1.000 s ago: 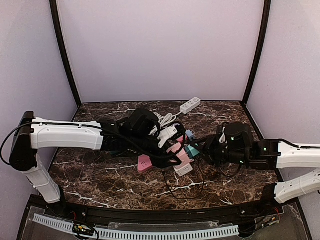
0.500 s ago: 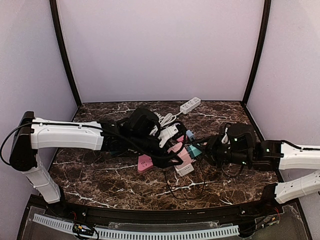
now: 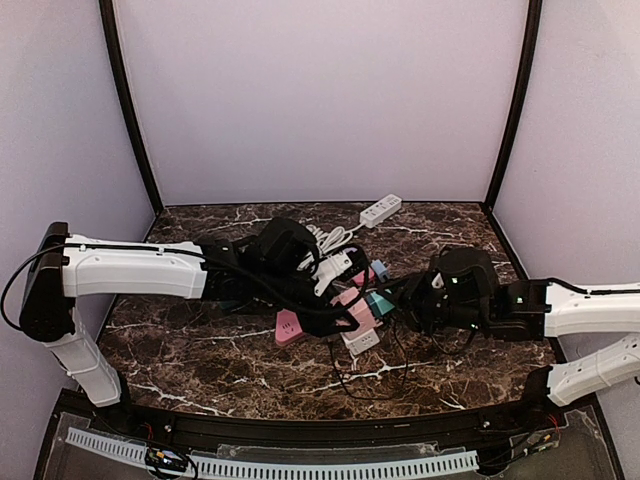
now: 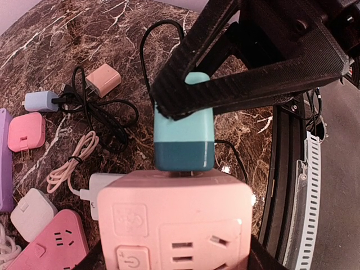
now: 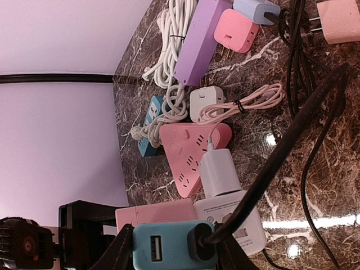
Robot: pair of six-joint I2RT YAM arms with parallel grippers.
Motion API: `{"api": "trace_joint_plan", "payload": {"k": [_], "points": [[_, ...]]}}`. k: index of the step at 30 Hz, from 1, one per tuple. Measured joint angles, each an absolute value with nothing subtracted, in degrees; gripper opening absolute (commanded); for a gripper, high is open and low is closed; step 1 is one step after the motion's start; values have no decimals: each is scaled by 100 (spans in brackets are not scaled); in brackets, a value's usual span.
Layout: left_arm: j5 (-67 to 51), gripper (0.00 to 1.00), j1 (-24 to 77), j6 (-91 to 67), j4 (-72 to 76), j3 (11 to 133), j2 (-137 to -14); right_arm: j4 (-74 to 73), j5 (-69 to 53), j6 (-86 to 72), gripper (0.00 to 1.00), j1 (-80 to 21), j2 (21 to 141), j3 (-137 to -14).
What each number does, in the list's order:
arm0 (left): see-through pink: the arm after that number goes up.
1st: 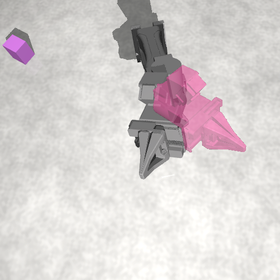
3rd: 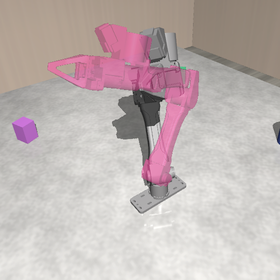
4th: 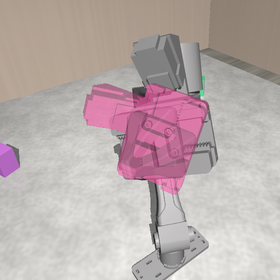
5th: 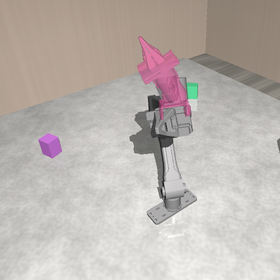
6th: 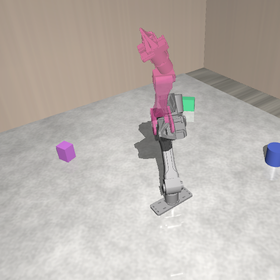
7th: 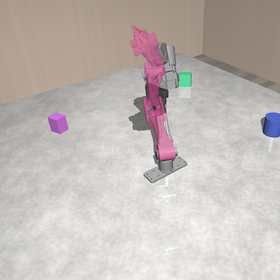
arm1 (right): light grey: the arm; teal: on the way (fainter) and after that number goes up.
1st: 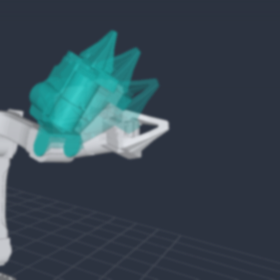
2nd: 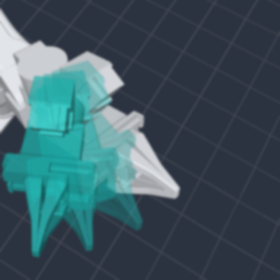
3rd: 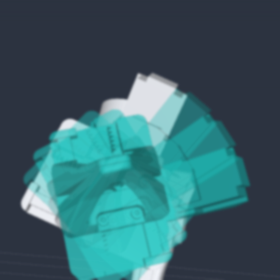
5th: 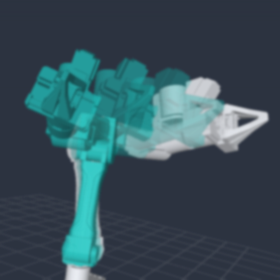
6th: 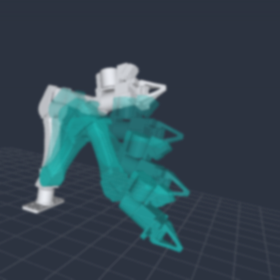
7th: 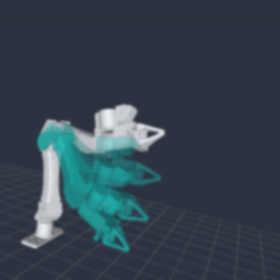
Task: Pull the plug off the socket
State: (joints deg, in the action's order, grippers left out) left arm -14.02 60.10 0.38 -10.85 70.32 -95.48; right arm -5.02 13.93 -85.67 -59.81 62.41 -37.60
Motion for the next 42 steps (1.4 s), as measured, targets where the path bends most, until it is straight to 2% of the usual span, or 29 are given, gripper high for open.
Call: {"api": "trace_joint_plan", "payload": {"k": [23,28,42], "points": [[-1636,1,6042,45,-670,7048,-9548,-517,1417,-8779,0,-5992,5393,-3452],[-1308,1,5946,78,-1352,7000,-9546,-746,1977,-8886,0,-5843,5033,-3341],[-1096,1,5865,132,-1793,6989,-9550,-1385,2445,-8333,0,-5833,5603,-3658]]}}
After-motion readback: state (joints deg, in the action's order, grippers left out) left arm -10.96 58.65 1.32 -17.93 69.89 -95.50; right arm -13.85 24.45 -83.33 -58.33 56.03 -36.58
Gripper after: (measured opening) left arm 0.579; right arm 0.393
